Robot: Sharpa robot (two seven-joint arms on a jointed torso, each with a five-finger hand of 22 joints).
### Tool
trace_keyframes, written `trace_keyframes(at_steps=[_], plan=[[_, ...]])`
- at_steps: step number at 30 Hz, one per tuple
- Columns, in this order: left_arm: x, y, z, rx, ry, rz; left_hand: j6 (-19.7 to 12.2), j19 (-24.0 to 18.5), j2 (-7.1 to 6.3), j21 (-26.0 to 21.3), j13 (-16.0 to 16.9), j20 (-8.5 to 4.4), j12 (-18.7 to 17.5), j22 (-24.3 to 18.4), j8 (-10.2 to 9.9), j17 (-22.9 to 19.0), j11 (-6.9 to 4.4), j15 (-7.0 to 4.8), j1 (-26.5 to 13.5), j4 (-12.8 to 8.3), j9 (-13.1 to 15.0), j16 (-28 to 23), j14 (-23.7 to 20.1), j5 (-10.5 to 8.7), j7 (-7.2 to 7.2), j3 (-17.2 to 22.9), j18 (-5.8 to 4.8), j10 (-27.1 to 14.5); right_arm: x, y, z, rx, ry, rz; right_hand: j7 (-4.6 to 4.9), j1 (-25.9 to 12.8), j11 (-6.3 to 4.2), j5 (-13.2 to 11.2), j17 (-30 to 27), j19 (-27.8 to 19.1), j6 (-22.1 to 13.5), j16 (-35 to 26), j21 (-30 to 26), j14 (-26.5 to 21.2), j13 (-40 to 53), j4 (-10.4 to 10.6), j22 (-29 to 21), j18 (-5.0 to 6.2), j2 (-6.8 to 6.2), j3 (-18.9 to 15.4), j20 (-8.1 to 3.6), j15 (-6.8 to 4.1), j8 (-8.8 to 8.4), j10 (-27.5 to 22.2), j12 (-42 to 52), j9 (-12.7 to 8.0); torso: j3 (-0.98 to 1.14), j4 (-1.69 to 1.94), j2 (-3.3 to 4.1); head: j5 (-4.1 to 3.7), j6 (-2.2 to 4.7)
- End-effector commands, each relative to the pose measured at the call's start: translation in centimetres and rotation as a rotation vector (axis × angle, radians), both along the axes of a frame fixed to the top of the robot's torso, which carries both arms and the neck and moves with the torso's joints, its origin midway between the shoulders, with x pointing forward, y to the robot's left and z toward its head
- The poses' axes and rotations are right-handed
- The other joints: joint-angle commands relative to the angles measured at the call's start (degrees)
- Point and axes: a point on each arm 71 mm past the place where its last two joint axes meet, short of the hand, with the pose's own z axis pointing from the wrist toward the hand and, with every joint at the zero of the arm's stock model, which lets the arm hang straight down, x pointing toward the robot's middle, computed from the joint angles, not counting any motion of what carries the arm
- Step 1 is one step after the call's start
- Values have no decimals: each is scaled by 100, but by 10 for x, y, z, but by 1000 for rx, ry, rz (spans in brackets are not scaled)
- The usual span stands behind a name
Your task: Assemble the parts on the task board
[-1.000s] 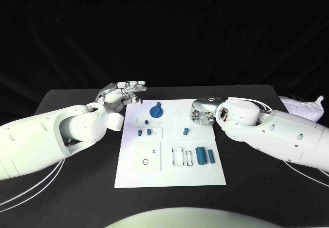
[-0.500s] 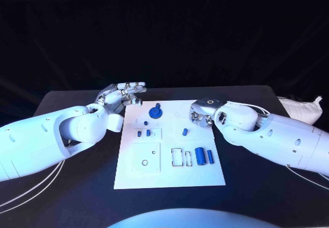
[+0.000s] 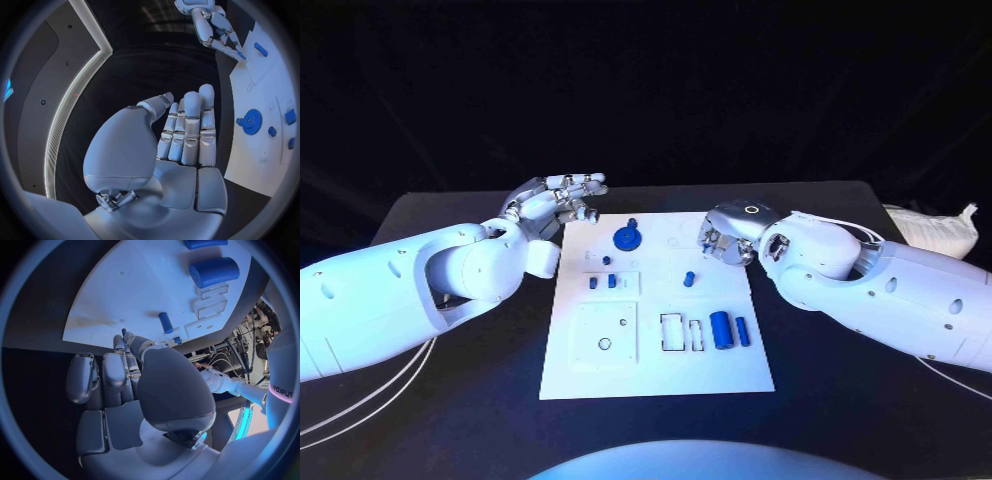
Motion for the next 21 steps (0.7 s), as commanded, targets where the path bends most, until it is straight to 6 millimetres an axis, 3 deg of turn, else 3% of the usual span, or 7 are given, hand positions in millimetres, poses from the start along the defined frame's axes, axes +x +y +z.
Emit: trace_keyframes(at_steps=[1,6,11,21], plan=[[0,-2,2,-8,-19,-9,-25,6,62,-36,6,19,45,-9,43,-11,0,0,34,-28,2,29,-45,40,-7,-6,64,-28,-5,5,7,42,-22,3,-4,-54,6,-17,11,39,41,38,39,268,4,-13,10,-81,1,34,-14,-41,17,53,-5,5,0,6,11,12,-8],[1,-2,2,-8,-20,-9,-26,8,63,-37,5,18,51,-10,47,-14,0,-1,41,-36,2,32,-47,51,-6,-4,65,-34,-18,18,14,94,-29,46,11,-55,19,-19,31,51,46,66,61,267,4,-34,37,-86,0,59,-6,-28,14,61,-6,9,-1,17,7,62,7],[1,-2,1,-9,-21,-9,-31,9,56,-38,4,18,53,-11,47,-16,2,0,39,-40,1,33,-49,55,-3,-9,64,-41,-35,39,17,146,-9,110,19,-56,24,-18,43,56,47,82,71,268,3,-45,48,-89,0,72,-2,-22,11,63,-7,11,-7,13,12,183,-1],[2,-8,1,-15,-22,-23,-33,9,53,-39,4,18,55,-12,47,-17,3,0,37,-41,1,34,-50,56,-2,-12,64,-44,-58,78,2,203,55,211,50,-56,46,23,45,63,38,107,96,260,-1,-98,76,-92,-3,127,16,-3,-4,51,-15,15,-20,21,8,602,-104]])
